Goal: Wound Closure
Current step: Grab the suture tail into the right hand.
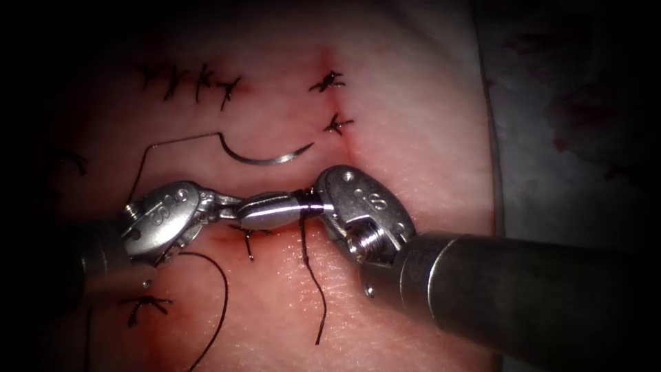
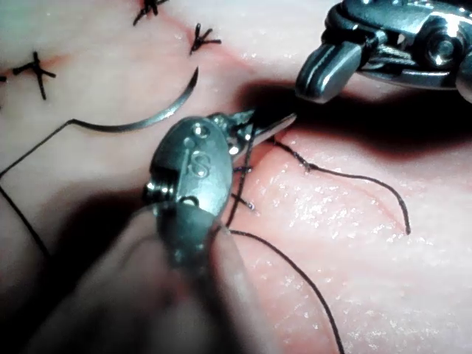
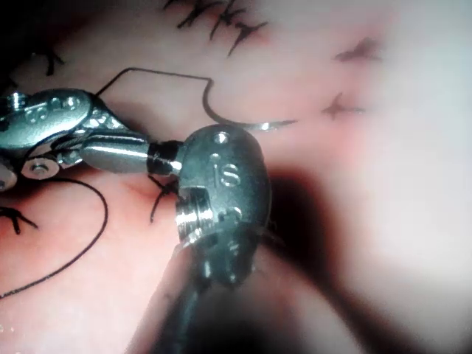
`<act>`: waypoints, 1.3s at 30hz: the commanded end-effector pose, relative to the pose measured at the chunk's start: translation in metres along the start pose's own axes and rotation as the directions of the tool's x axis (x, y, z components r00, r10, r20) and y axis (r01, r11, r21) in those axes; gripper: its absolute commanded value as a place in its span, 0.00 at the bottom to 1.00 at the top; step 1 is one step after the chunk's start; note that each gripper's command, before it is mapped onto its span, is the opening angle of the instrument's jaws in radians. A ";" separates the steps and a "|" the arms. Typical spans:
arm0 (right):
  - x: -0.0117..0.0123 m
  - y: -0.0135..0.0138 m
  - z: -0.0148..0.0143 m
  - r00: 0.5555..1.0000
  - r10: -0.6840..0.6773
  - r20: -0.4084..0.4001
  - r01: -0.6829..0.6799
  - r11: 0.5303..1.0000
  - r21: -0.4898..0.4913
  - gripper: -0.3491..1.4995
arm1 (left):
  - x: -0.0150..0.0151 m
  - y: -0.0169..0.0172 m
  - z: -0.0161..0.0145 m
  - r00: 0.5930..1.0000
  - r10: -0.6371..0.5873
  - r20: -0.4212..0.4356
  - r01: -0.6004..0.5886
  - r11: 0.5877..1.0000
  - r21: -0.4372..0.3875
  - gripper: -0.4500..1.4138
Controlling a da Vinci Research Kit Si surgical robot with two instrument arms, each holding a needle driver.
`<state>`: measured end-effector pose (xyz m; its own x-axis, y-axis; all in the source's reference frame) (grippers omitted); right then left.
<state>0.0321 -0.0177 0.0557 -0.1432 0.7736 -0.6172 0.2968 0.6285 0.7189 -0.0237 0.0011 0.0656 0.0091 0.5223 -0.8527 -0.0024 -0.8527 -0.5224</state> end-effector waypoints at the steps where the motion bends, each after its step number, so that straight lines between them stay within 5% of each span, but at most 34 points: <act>1: -0.0003 0.0007 0.0004 0.999 -0.016 0.046 0.014 0.999 0.043 0.00 | -0.0006 -0.0004 0.0007 1.000 0.003 -0.001 -0.003 1.000 -0.002 0.00; 10: -0.0004 -0.0005 0.0015 0.952 -0.150 0.268 0.068 0.954 0.291 0.00 | -0.0021 0.0020 0.0023 1.000 0.014 0.010 -0.014 0.999 -0.029 0.00; 23: -0.0035 -0.0029 0.0008 0.822 -0.243 0.515 0.035 0.924 0.380 0.00 | -0.0027 0.0044 0.0034 1.000 0.020 0.017 -0.019 0.998 -0.054 0.00; 26: -0.0041 -0.0029 0.0001 0.803 -0.254 0.540 0.033 0.922 0.385 0.16 | -0.0027 0.0044 0.0034 1.000 0.020 0.016 -0.020 0.998 -0.053 0.00; 31: -0.0046 -0.0026 -0.0011 0.754 -0.310 0.579 0.054 0.908 0.416 0.23 | -0.0028 0.0045 0.0035 1.000 0.022 0.020 -0.021 0.998 -0.053 0.00; 36: -0.0049 -0.0024 -0.0010 0.727 -0.391 0.564 0.118 0.881 0.459 0.53 | -0.0029 0.0043 0.0034 1.000 0.023 0.020 -0.022 0.998 -0.055 0.00; 39: -0.0052 -0.0021 -0.0004 0.709 -0.429 0.560 0.155 0.869 0.470 0.60 | -0.0032 0.0045 0.0036 1.000 0.020 0.021 -0.019 0.998 -0.053 0.00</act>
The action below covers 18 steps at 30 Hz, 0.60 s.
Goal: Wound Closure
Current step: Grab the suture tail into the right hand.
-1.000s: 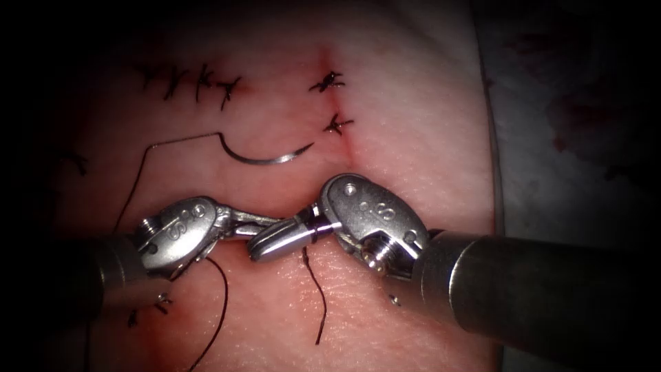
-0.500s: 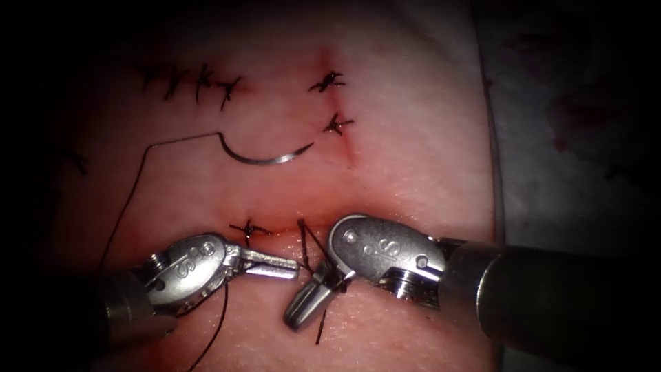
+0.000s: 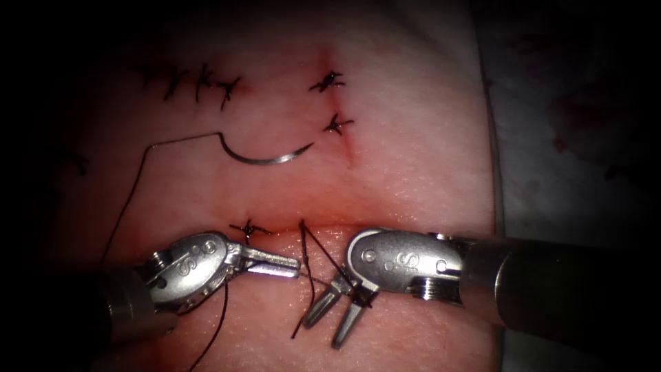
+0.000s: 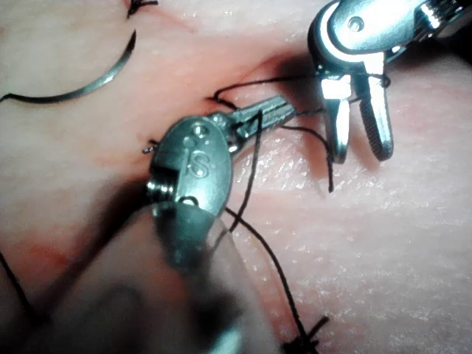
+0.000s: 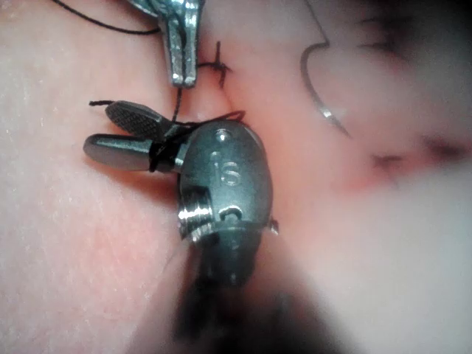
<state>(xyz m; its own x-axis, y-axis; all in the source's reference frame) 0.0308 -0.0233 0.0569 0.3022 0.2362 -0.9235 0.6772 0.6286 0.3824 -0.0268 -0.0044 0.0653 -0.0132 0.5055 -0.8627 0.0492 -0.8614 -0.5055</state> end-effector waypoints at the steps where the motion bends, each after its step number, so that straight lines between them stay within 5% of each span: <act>1: -0.0001 0.0011 0.0005 1.000 -0.004 0.000 0.004 1.000 0.001 0.60 | -0.0006 -0.0004 0.0005 1.000 0.001 -0.001 -0.001 1.000 -0.001 0.00; 4: -0.0001 0.0013 0.0007 1.000 -0.021 0.007 0.021 1.000 -0.019 0.70 | -0.0010 0.0001 0.0006 1.000 -0.006 0.001 0.006 1.000 -0.001 0.00; 18: 0.0029 0.0015 -0.0008 1.000 -0.020 -0.021 0.020 0.999 -0.026 0.66 | -0.0004 -0.0007 0.0000 1.000 -0.021 0.004 0.021 1.000 -0.011 0.00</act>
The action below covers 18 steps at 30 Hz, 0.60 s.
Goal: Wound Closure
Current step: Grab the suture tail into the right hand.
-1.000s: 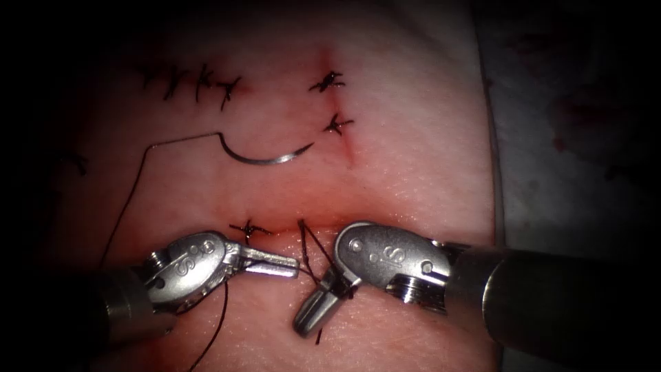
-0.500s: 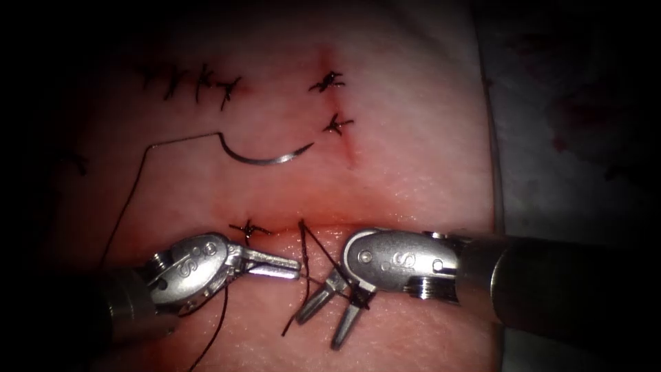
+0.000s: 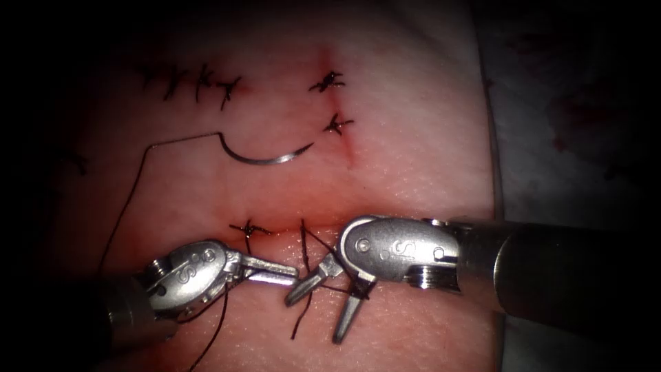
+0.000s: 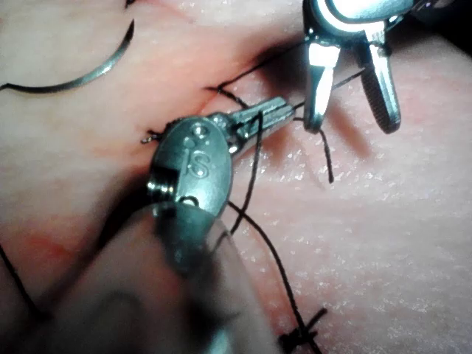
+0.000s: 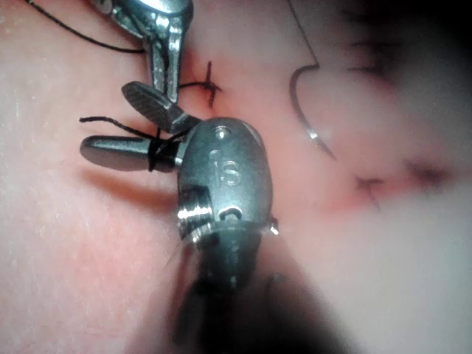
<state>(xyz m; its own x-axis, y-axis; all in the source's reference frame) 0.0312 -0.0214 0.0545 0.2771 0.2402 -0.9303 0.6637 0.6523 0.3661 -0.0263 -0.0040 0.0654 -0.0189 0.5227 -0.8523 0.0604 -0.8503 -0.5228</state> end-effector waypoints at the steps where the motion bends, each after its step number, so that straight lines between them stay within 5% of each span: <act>1: 0.0000 0.0009 0.0005 1.000 -0.003 -0.001 0.003 1.000 0.001 0.66 | -0.0005 -0.0004 0.0005 1.000 0.000 -0.001 0.000 1.000 0.000 0.00; 12: -0.0002 0.0011 0.0008 1.000 -0.004 0.002 0.005 1.000 -0.002 0.64 | 0.0010 -0.0032 -0.0003 1.000 -0.006 0.003 0.006 0.999 0.036 0.00; 18: -0.0019 0.0010 0.0019 1.000 -0.021 0.022 0.021 1.000 -0.007 0.74 | -0.0001 -0.0025 0.0000 1.000 0.007 0.013 -0.007 0.999 0.038 0.00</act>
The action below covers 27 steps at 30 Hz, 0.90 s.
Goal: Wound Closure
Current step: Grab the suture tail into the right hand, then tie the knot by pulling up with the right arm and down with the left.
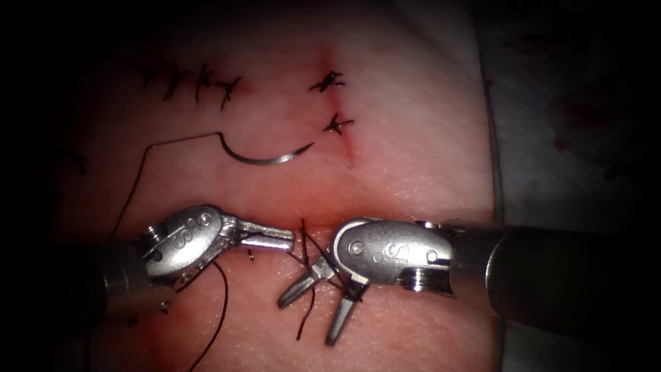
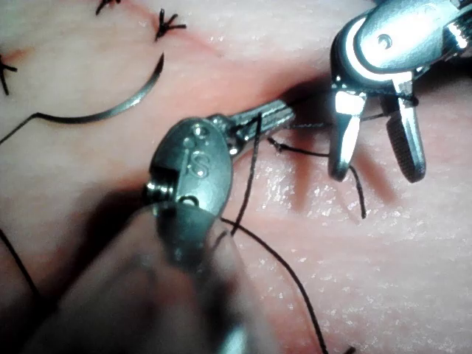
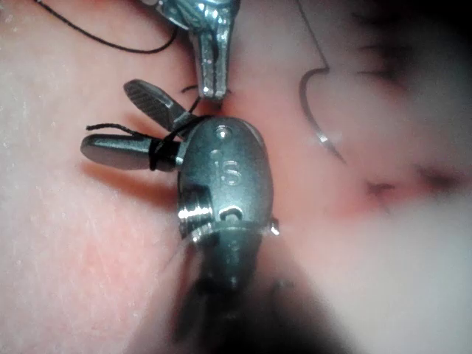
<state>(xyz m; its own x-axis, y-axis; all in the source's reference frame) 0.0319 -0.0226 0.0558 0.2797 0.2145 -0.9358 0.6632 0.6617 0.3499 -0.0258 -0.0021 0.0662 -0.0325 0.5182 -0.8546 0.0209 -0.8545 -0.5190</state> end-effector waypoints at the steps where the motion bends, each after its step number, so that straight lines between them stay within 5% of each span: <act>1: -0.0008 0.0008 0.0005 1.000 -0.004 0.003 0.004 1.000 0.000 0.74 | -0.0006 -0.0004 0.0005 1.000 0.004 0.002 -0.004 1.000 -0.003 0.00; 6: -0.0016 0.0013 0.0006 0.998 -0.025 0.049 0.025 1.000 0.006 0.60 | -0.0007 -0.0002 0.0003 1.000 0.006 0.003 -0.006 1.000 -0.006 0.00; 8: -0.0016 0.0014 0.0008 0.998 -0.026 0.050 0.026 1.000 0.005 0.43 | -0.0007 0.0000 0.0003 1.000 0.006 0.003 -0.006 1.000 -0.006 0.00; 9: -0.0015 0.0013 0.0008 0.998 -0.026 0.050 0.026 1.000 0.005 0.00 | -0.0007 0.0002 0.0003 1.000 0.006 0.004 -0.006 1.000 -0.006 0.00; 22: -0.0010 0.0030 -0.0017 0.995 0.014 0.100 -0.015 1.000 0.011 0.00 | -0.0010 0.0033 -0.0002 1.000 0.017 0.010 -0.017 1.000 -0.017 0.00; 27: -0.0004 0.0041 -0.0035 0.998 0.068 0.001 -0.068 0.997 -0.034 0.00 | -0.0021 0.0055 0.0001 0.999 0.039 0.024 -0.039 0.999 -0.018 0.00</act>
<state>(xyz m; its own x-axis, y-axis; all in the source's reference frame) 0.0311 -0.0179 0.0571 0.3268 0.2694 -0.9059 0.6113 0.6707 0.4200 -0.0252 -0.0083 0.0644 -0.0590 0.4826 -0.8738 0.0401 -0.8735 -0.4852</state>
